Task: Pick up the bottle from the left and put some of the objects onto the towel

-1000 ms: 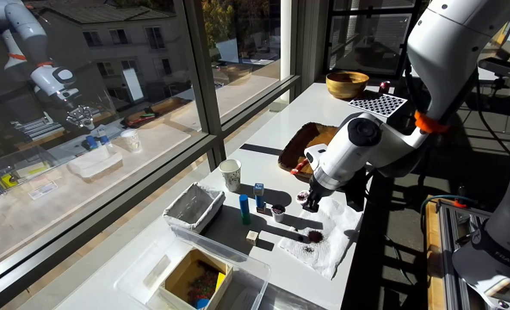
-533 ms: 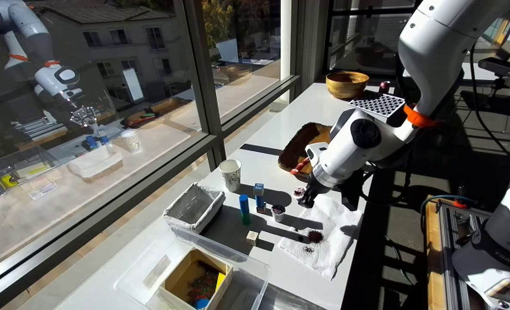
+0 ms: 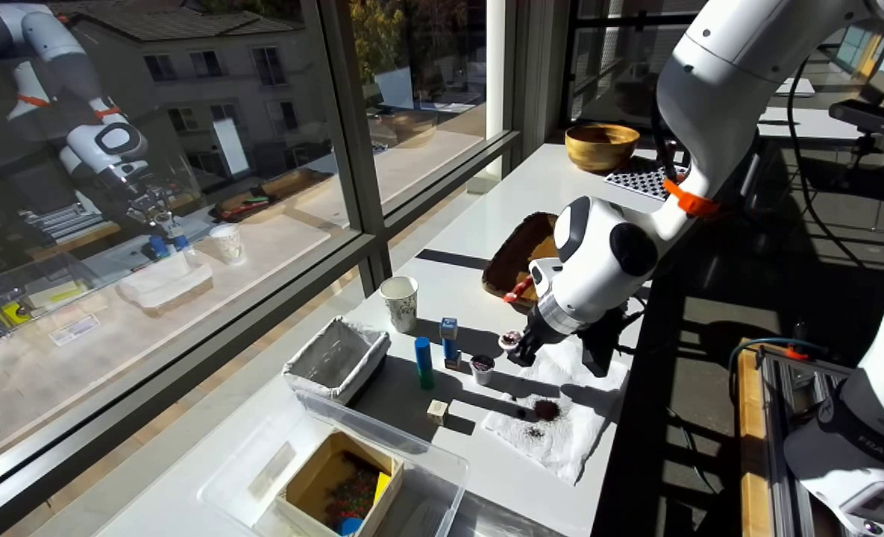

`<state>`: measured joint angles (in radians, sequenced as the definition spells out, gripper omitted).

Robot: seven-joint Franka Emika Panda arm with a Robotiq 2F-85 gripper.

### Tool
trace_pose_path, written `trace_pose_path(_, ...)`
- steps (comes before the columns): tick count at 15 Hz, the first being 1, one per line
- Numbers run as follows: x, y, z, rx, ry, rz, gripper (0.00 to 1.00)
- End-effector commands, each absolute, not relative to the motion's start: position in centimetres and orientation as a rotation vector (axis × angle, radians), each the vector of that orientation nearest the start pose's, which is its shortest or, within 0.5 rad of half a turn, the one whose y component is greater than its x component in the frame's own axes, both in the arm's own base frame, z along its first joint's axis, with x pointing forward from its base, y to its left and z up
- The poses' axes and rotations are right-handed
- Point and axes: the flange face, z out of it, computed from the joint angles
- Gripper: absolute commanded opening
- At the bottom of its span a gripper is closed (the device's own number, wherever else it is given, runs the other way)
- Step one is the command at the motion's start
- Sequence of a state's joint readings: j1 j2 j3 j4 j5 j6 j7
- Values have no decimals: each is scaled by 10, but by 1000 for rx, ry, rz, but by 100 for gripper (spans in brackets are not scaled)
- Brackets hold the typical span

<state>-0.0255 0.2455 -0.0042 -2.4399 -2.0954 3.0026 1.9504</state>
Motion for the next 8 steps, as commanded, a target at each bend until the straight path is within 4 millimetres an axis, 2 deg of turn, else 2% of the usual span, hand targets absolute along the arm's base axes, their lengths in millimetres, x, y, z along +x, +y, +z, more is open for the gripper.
trace_pose_path(1, 424, 50, 173, -3149, -106, -867, 15)
trace_pose_path(8, 416, 34, 140, -3146, -71, -925, 15)
